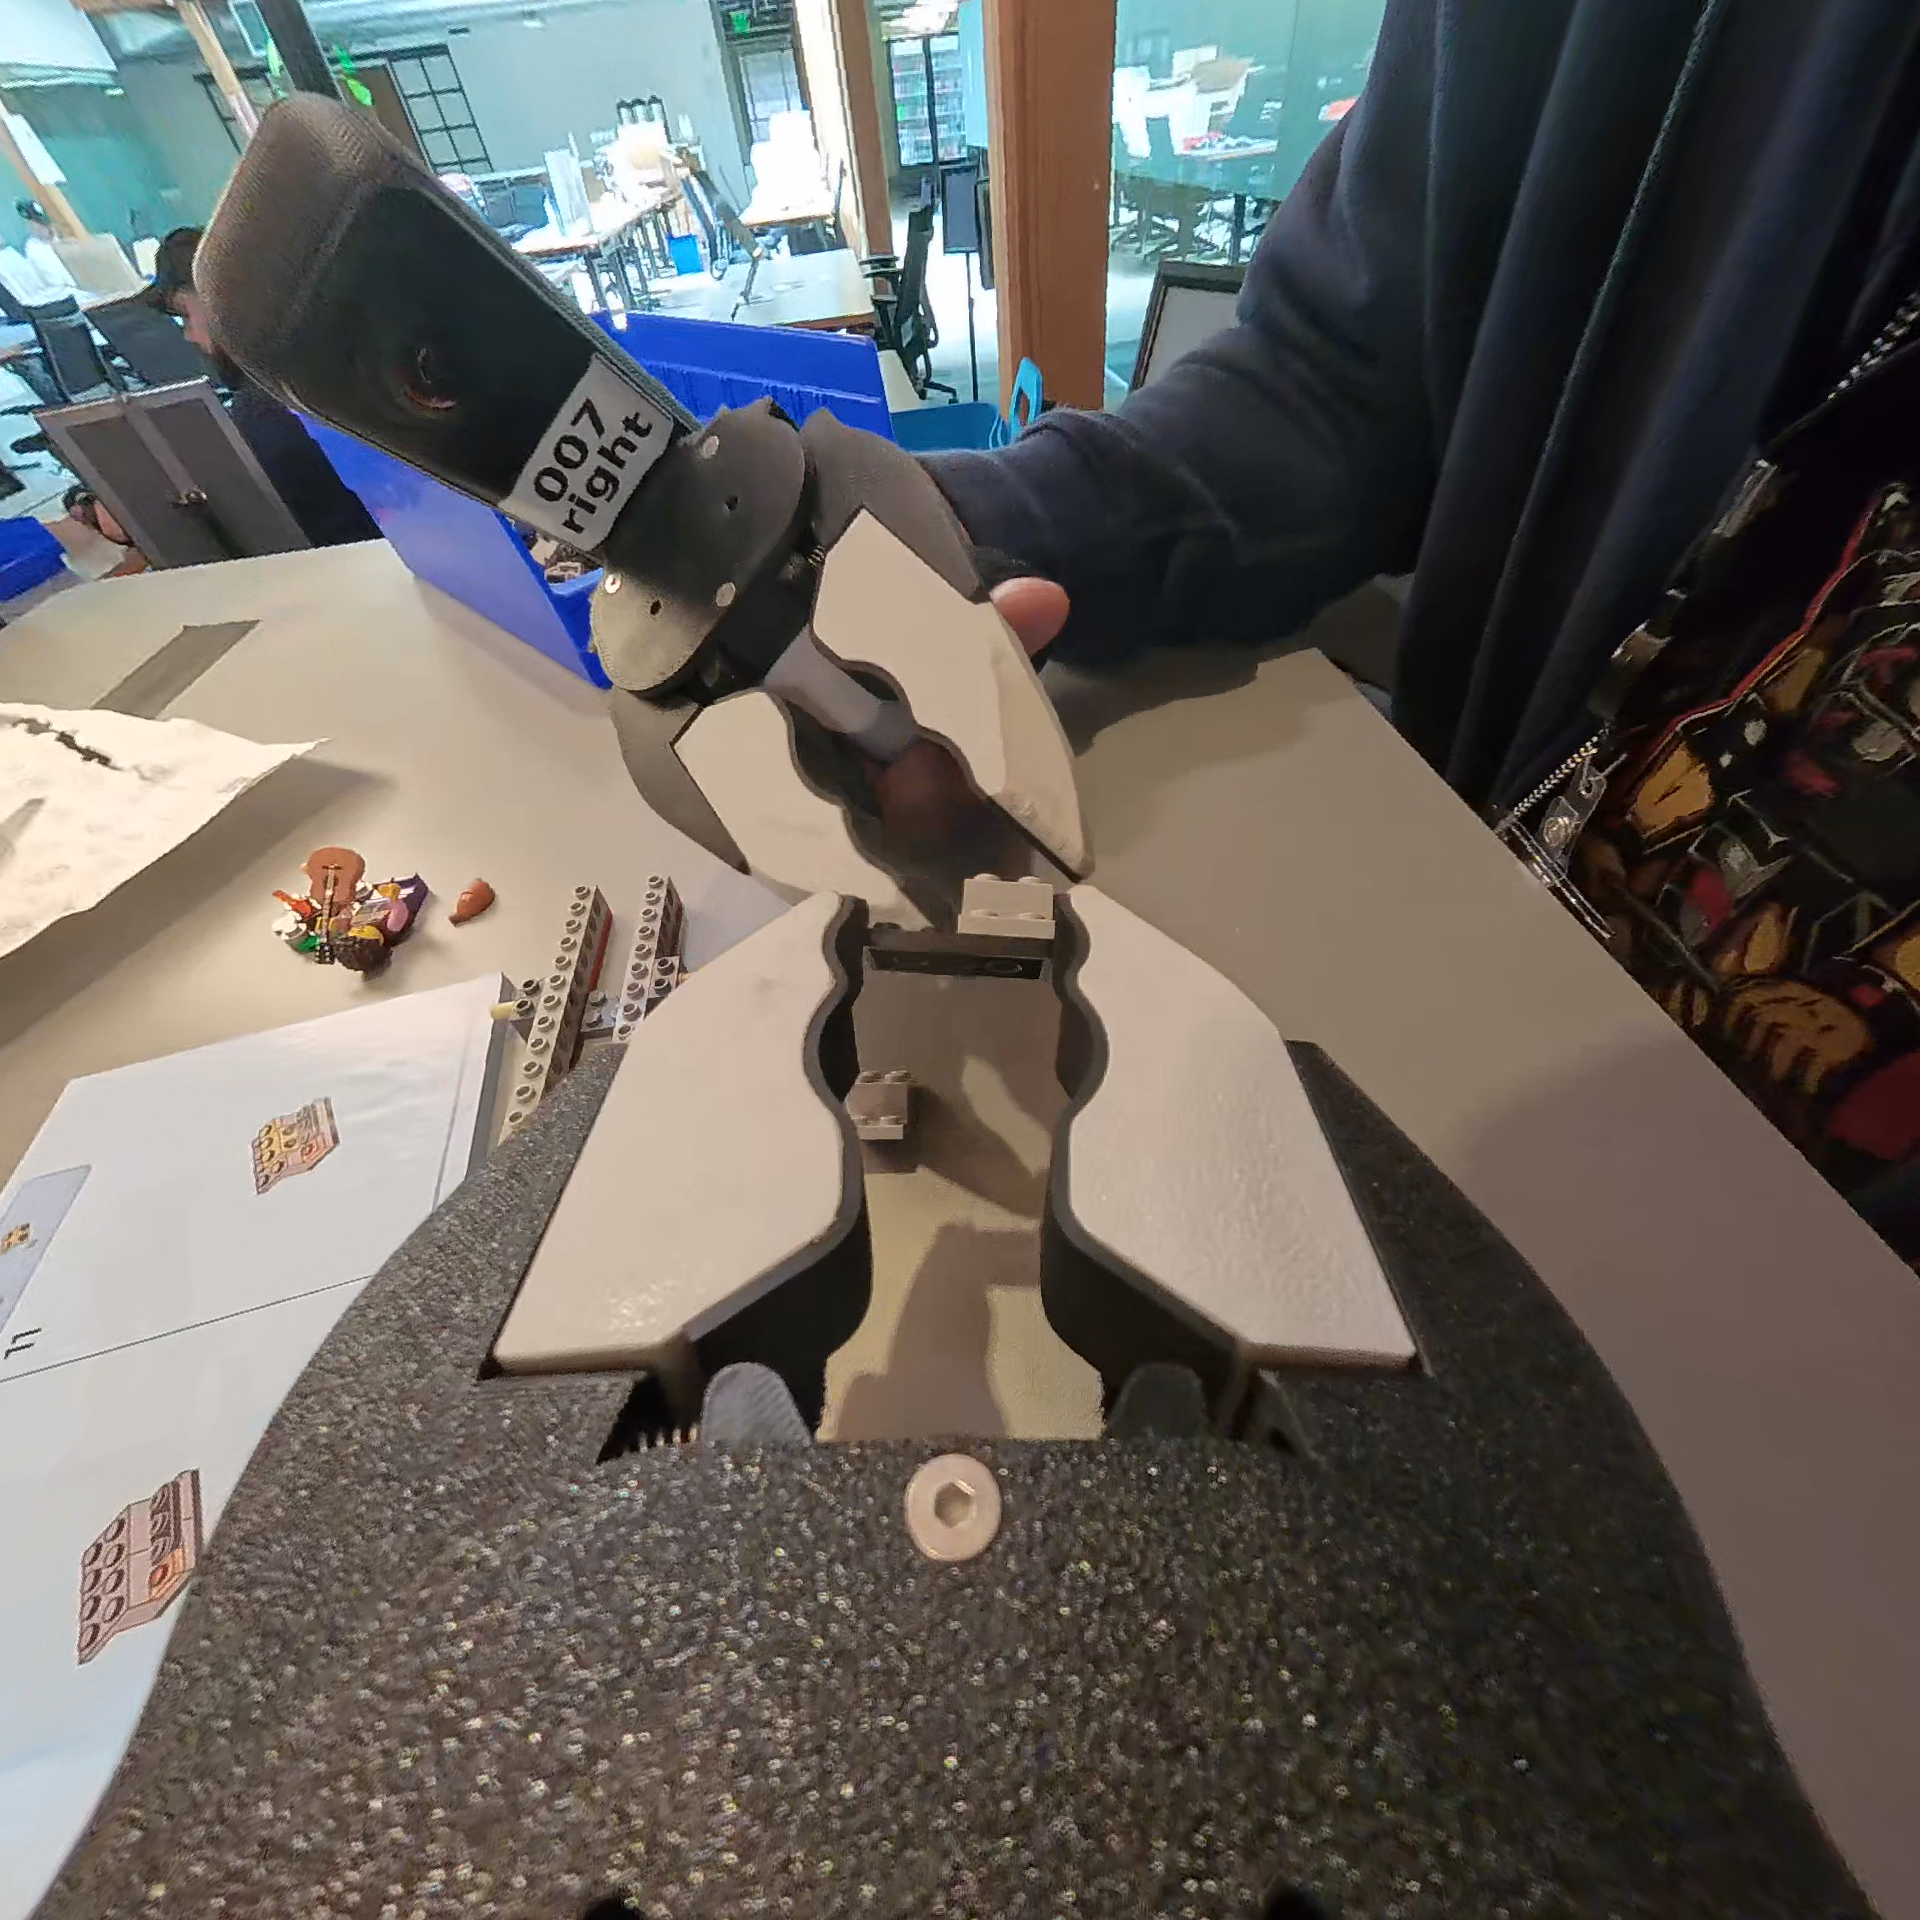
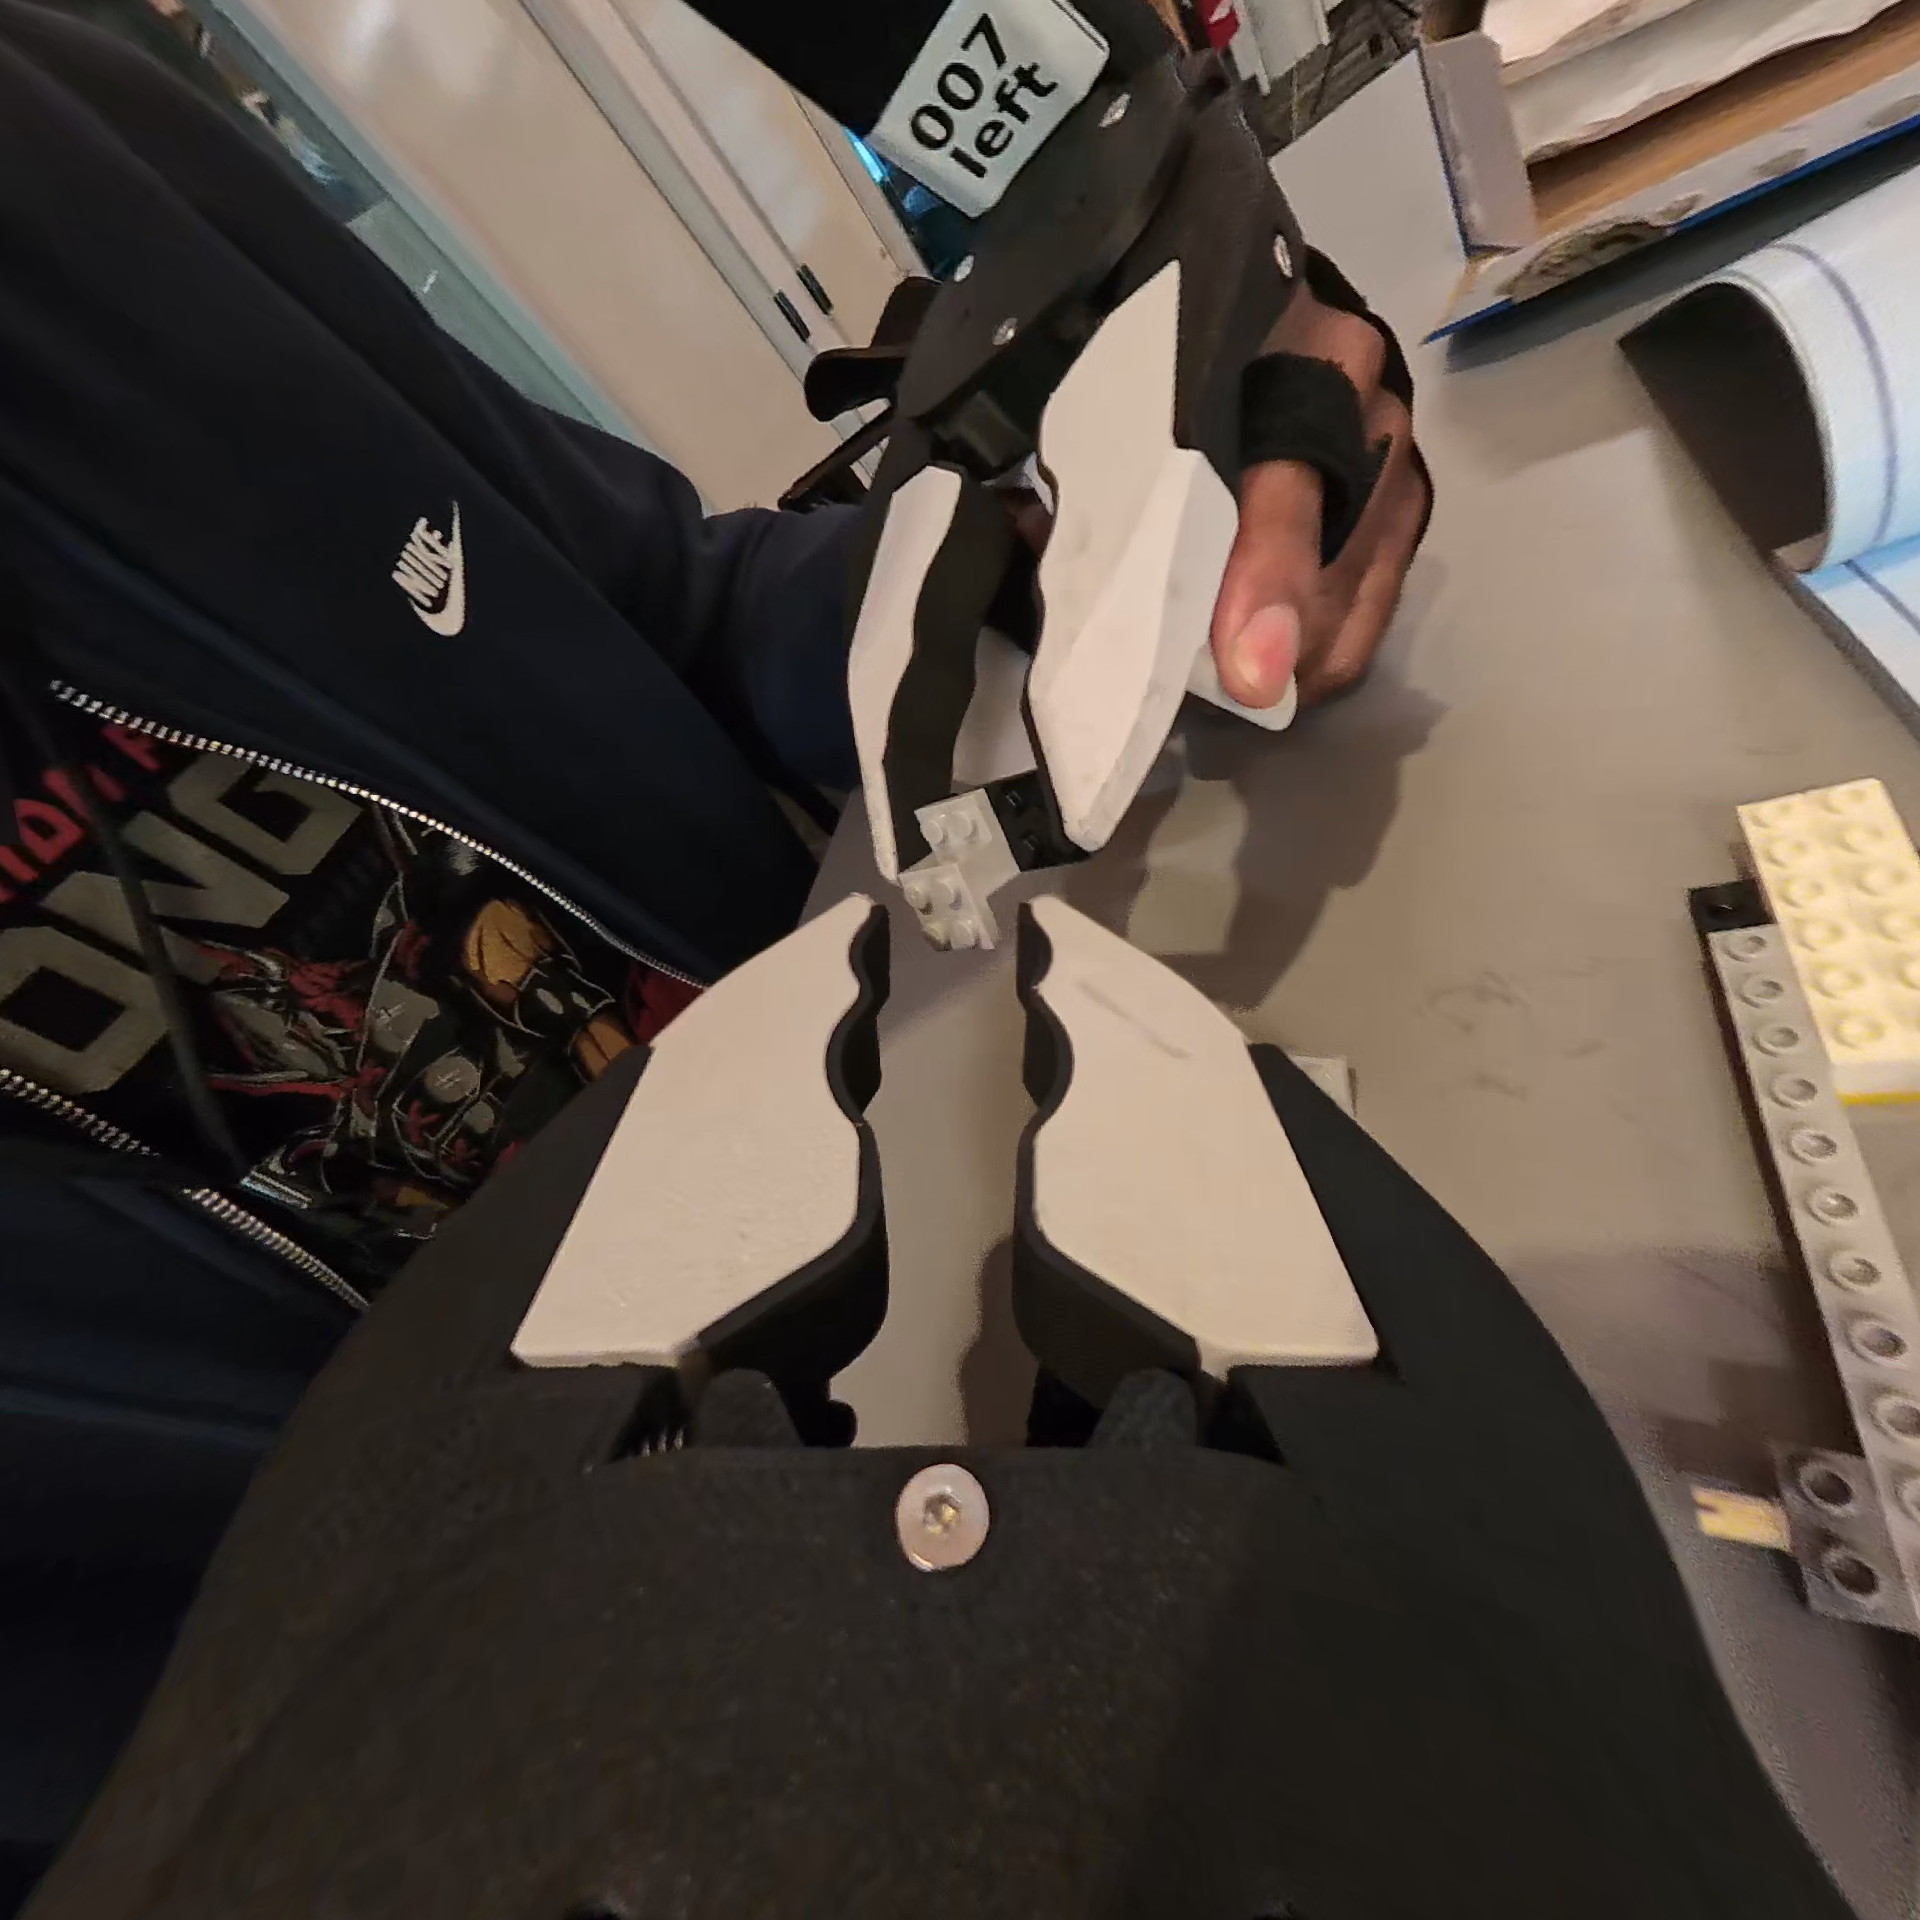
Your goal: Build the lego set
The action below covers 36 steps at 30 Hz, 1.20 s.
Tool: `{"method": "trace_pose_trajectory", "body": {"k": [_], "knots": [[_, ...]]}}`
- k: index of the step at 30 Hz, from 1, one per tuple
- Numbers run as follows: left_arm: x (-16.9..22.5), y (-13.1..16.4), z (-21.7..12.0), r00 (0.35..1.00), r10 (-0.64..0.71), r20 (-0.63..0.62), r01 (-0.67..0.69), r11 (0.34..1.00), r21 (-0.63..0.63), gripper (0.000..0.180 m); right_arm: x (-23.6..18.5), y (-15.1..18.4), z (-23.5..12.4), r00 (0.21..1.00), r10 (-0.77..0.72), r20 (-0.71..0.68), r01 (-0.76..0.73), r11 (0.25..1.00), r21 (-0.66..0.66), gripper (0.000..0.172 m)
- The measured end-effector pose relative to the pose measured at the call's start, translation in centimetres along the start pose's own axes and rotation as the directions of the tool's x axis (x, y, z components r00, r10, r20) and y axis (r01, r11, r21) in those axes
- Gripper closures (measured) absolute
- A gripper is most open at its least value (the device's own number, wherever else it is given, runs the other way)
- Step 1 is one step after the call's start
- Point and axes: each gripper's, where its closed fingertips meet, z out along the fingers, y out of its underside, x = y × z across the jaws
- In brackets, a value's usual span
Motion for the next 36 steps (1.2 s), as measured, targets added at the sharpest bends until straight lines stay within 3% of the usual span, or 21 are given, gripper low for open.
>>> {"method": "trace_pose_trajectory", "body": {"k": [7, 15, 20, 23, 27, 36], "knots": [[-0.1, -0.1, -0.1, 0.999, -0.054, -0.009, 0.054, 0.999, 0.008, 0.146, 0.0, -0.6, -0.1, 1.000, 0.022, 0.018, -0.023, 0.998, 0.051, 0.155], [-2.6, -0.7, -1.2, 0.970, -0.221, 0.098, 0.212, 0.972, 0.097, 0.143, 1.4, -2.9, -1.0, 0.995, -0.009, -0.100, 0.029, 0.979, 0.202, 0.157], [-4.3, -1.0, -2.0, 0.921, -0.353, 0.164, 0.320, 0.927, 0.196, 0.143, 3.4, -5.3, -2.2, 0.958, 0.029, -0.286, 0.083, 0.926, 0.369, 0.159], [-5.3, -1.4, -2.4, 0.908, -0.349, 0.233, 0.293, 0.924, 0.246, 0.145, 3.6, -6.3, -2.7, 0.953, 0.096, -0.287, 0.054, 0.880, 0.473, 0.159], [-5.5, -2.0, -2.6, 0.910, -0.330, 0.253, 0.256, 0.924, 0.283, 0.151, 3.4, -6.3, -2.4, 0.945, 0.058, -0.322, 0.103, 0.881, 0.462, 0.161], [-5.9, -2.3, -3.3, 0.886, -0.425, 0.187, 0.339, 0.868, 0.363, 0.158, 3.2, -6.3, -2.0, 0.903, -0.041, -0.429, 0.228, 0.890, 0.395, 0.166]]}}
